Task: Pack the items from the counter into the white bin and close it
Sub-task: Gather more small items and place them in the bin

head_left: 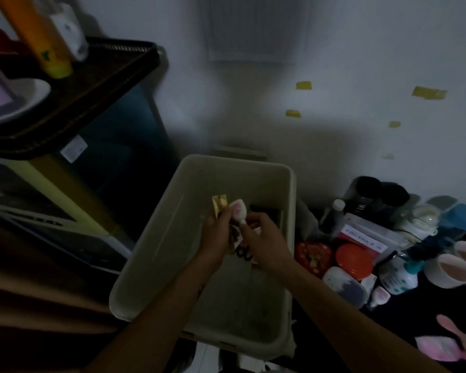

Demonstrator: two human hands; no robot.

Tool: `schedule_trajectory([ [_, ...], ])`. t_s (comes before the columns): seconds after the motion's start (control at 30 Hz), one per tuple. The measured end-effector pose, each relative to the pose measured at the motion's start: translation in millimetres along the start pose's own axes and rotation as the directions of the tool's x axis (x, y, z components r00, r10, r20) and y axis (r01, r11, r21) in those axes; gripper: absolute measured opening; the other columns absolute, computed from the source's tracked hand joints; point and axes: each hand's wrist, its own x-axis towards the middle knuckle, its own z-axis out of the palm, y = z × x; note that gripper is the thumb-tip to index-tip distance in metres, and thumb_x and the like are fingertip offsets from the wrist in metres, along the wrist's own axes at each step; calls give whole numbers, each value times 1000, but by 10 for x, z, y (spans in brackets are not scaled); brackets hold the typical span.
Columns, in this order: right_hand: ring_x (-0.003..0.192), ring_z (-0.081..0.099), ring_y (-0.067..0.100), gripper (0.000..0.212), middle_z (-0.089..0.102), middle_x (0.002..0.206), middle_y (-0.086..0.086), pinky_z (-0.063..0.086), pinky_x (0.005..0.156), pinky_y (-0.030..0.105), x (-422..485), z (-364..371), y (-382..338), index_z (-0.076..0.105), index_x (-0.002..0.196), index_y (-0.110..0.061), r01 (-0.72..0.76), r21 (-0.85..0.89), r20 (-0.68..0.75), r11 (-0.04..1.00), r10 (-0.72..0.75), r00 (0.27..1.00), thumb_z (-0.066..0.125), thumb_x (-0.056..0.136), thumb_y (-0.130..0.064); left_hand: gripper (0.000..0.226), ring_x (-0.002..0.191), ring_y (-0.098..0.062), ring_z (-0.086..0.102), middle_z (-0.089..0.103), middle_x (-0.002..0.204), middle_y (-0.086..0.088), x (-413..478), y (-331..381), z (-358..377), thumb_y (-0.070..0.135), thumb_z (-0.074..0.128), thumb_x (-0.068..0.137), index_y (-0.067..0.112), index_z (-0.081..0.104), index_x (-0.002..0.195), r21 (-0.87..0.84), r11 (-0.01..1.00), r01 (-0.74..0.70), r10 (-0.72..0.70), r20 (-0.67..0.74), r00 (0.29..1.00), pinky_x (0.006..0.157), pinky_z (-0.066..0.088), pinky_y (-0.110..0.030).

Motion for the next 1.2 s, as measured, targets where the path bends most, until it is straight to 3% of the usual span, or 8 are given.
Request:
schedule_trajectory([
  [0.1,81,64,4,15,62,93,-13,52,62,22,150,198,103,50,94,-42,-112,-67,-15,991,111,994,52,91,-57,9,55,-11,67,70,76,-3,342,-116,-210,23,58,91,15,59,96,62,997,55,-53,-45,998,40,46,-19],
  [0.23,71,62,12,9,65,86,0,44,55,24,374,418,308,54,94,-33,-297,-19,-54,955,295,954,57,92,-41,26,57,-23,57,62,75,-13,788,-334,-432,33,53,96,13,51,80,203,965,164,-159,-39,986,51,46,-29],
  [0.4,70,56,17,14,62,88,5,38,49,25,642,672,601,56,104,-21,-465,75,-131,882,471,872,57,94,-29,23,70,-27,64,64,81,-13,1257,-628,-569,36,57,94,13,55,99,337,923,185,-197,1,980,62,50,-35],
  [0.6,80,56,26,21,63,101,16,38,57,27,933,896,842,56,110,-10,-532,143,-200,835,551,811,58,94,-24,24,93,-35,66,70,103,-19,1616,-803,-499,27,65,89,6,67,101,540,830,141,-174,11,985,73,50,-36],
  [0.7,89,58,29,23,63,113,20,44,69,33,1120,991,967,57,109,-8,-573,184,-233,799,602,764,61,93,-24,21,100,-35,64,67,112,-20,1758,-905,-453,20,64,90,7,66,106,517,832,201,-228,-11,974,83,52,-39],
  [0.83,103,61,35,11,64,114,19,51,79,37,1383,1084,1126,59,100,-10,-573,193,-286,797,604,744,59,93,-18,19,88,-25,62,68,108,-13,1931,-1003,-423,37,59,95,19,65,95,506,847,163,-219,53,974,73,48,-30],
  [0.97,105,60,36,4,64,112,21,51,88,40,1592,1148,1272,56,92,-11,-569,221,-327,792,610,722,59,91,-11,29,100,-27,64,68,114,-10,2108,-1059,-418,36,57,96,15,67,113,514,845,148,-230,99,968,84,52,-34],
  [1.2,103,57,29,14,61,117,15,43,83,31,1800,1185,1446,59,105,-11,-611,203,-334,765,641,691,56,95,-20,25,103,-32,64,68,114,-16,2315,-1154,-395,15,66,90,4,66,112,538,832,135,-189,46,981,86,53,-38],
])
